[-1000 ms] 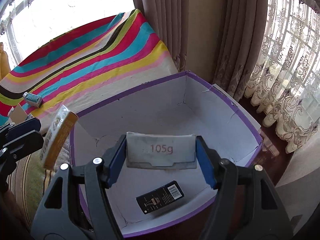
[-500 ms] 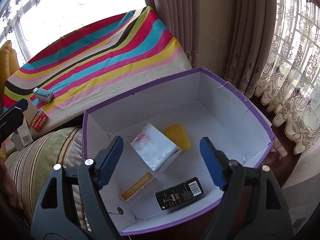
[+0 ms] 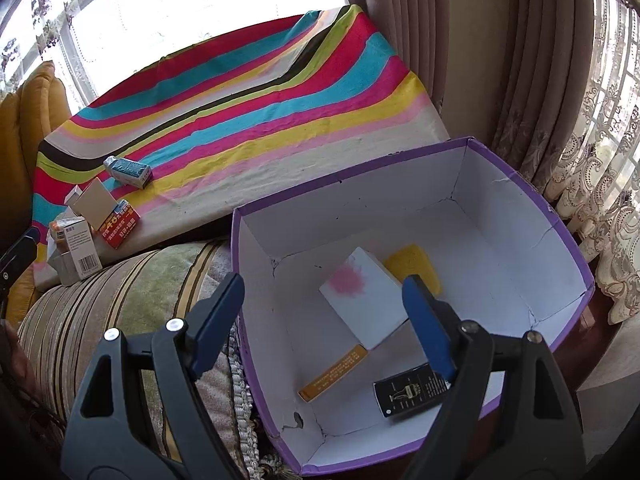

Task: Organize objects
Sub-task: 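Move both open tools back from the purple box to the pile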

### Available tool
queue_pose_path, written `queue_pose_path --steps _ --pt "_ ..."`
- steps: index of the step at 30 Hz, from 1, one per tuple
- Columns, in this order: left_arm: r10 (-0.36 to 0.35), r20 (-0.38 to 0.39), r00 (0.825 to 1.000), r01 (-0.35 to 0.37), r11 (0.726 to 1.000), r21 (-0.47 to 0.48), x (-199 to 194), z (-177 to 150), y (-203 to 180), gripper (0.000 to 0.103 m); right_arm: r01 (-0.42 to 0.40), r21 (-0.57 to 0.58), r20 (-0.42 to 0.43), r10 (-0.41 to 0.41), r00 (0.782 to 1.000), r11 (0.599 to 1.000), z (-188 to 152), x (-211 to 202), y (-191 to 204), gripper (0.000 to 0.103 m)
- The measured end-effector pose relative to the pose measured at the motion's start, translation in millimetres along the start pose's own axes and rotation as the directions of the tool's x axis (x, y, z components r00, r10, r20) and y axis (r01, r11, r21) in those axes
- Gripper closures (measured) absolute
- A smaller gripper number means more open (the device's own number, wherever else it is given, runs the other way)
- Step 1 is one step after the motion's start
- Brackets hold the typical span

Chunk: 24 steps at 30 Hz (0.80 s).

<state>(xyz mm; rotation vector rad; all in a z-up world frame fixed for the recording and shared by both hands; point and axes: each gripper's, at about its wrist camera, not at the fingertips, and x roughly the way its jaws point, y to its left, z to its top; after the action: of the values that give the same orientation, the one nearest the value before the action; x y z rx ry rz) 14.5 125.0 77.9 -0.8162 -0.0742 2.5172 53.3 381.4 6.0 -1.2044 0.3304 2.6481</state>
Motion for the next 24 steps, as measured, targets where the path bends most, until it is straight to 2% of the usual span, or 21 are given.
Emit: queue_pose_path --steps 6,13,16,24 --pt "0.13 0.01 0.991 -0.128 0.986 -0.105 -33.9 -17.4 53.1 0.021 -0.03 -0.043 -0.016 0.029 0.999 0.999 1.5 7.3 24.0 0.019" --pt "0.227 -0.011 0.974 -0.224 0.952 -0.207 -60.9 -34.6 107.4 0.021 -0.06 -0.094 -0.039 0.057 0.998 0.994 4.5 14.9 48.9 0.019" --pt "0.234 -0.002 0.972 -0.228 0.946 -0.233 -68.2 -35.0 120.0 0.021 -0.069 -0.115 -0.048 0.063 0.997 0.991 8.2 18.4 58.1 0.019" --pt "0.189 -0.01 0.982 -0.188 0.969 -0.16 -47.2 -16.8 127.8 0.024 -0.118 -0.139 -0.06 0.111 0.992 0.983 24.4 32.1 86.8 0.019"
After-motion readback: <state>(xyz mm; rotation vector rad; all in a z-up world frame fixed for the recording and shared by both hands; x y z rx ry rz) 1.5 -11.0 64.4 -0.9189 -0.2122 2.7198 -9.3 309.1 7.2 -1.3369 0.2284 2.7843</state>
